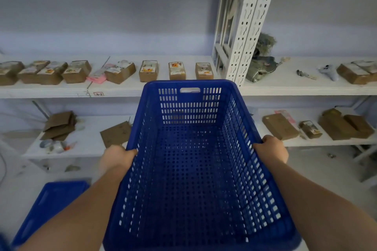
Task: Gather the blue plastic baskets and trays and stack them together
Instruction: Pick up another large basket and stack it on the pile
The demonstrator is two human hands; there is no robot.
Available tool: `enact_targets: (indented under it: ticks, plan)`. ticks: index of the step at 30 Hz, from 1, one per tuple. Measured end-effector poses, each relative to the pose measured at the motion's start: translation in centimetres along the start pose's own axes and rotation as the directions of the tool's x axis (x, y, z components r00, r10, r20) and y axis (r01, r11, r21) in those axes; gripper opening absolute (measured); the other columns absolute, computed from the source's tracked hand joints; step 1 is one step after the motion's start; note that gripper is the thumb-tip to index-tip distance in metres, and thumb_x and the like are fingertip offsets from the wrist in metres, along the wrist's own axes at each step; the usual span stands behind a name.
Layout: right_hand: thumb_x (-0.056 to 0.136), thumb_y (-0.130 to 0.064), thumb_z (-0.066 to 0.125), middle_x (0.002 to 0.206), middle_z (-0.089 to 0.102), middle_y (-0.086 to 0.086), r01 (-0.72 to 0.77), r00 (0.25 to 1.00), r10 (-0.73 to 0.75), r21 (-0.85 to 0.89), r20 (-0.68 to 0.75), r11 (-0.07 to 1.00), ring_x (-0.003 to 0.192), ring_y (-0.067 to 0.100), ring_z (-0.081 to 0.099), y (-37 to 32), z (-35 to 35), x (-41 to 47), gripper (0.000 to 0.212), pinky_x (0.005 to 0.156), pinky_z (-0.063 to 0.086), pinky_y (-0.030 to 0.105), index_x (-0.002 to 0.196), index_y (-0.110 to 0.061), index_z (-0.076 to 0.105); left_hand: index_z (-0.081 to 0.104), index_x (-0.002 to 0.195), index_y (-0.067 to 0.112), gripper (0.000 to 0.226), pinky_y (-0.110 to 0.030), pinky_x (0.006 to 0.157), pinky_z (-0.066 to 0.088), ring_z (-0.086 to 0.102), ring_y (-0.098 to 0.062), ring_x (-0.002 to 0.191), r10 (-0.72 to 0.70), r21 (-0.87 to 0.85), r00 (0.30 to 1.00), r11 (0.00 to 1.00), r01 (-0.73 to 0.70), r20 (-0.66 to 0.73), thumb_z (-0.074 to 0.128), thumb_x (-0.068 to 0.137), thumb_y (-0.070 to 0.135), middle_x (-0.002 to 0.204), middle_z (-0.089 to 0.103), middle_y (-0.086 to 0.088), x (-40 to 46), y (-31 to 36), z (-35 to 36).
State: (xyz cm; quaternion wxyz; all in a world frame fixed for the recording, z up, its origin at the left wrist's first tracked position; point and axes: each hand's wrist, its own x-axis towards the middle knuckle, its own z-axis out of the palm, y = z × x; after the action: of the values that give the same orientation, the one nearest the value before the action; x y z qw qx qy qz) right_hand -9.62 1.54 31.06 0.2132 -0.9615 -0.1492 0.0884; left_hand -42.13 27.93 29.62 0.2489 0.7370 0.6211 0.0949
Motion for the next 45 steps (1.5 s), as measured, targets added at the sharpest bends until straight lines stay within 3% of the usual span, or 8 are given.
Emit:
enact_targets:
  ticks: [7, 16, 37, 41, 45]
  plan:
    - [0.075, -0.026, 0.058, 0.063, 0.055, 0.004, -0.042, 0.998, 0.04, 0.033, 0.042, 0.999, 0.056, 0.019, 0.05, 1.8, 3.4, -1.0, 0.018, 0.048, 0.032, 0.023, 0.065, -0.016, 0.048, 0.056, 0.056, 0.016, 0.033, -0.024, 0.044, 0.032, 0.053, -0.017, 0.052, -0.036, 0.049, 0.999, 0.998, 0.035, 0.02, 0.06, 0.076, 0.042, 0.056, 0.058, -0.002, 0.5, -2.1, 2.9]
    - [0.08, -0.023, 0.056, 0.065, 0.053, 0.006, -0.038, 0.997, 0.031, 0.101, 0.066, 0.994, 0.057, 0.022, 0.05, 2.0, 4.2, -0.7, 0.016, 0.049, 0.035, 0.025, 0.073, -0.011, 0.048, 0.051, 0.057, 0.019, 0.035, -0.022, 0.042, 0.03, 0.052, -0.013, 0.051, -0.001, 0.043, 0.999, 0.999, -0.001, 0.04, 0.052, 0.071, 0.051, 0.057, 0.056, 0.004, 0.8, -3.3, 3.7]
    - [0.079, -0.021, 0.057, 0.064, 0.052, 0.004, -0.03, 0.999, 0.022, 0.165, 0.049, 0.986, 0.057, 0.02, 0.049, 1.0, 4.6, 1.4, 0.022, 0.049, 0.033, 0.025, 0.064, -0.017, 0.042, 0.048, 0.061, 0.02, 0.031, -0.024, 0.045, 0.031, 0.049, -0.011, 0.054, 0.059, 0.065, 0.998, 0.996, -0.06, 0.026, 0.055, 0.085, 0.039, 0.061, 0.051, 0.002, 2.6, -1.4, 4.1]
    - [0.081, -0.023, 0.059, 0.064, 0.051, 0.003, -0.032, 0.998, 0.023, 0.163, 0.055, 0.986, 0.057, 0.017, 0.047, 0.9, 4.4, 1.0, 0.021, 0.047, 0.031, 0.024, 0.067, -0.014, 0.045, 0.054, 0.07, 0.015, 0.031, -0.027, 0.049, 0.034, 0.048, -0.012, 0.054, 0.066, 0.054, 0.997, 0.996, -0.068, 0.028, 0.053, 0.088, 0.04, 0.061, 0.05, 0.003, 2.1, -2.1, 3.9]
    - [0.08, -0.024, 0.061, 0.063, 0.05, 0.002, -0.032, 0.999, 0.027, 0.144, 0.034, 0.989, 0.056, 0.018, 0.047, 1.1, 4.2, 1.0, 0.018, 0.048, 0.033, 0.024, 0.074, -0.009, 0.053, 0.05, 0.061, 0.016, 0.035, -0.027, 0.048, 0.032, 0.045, -0.01, 0.053, 0.081, 0.074, 0.997, 0.994, -0.08, -0.008, 0.055, 0.088, 0.039, 0.059, 0.049, 0.002, 1.6, -2.0, 3.7]
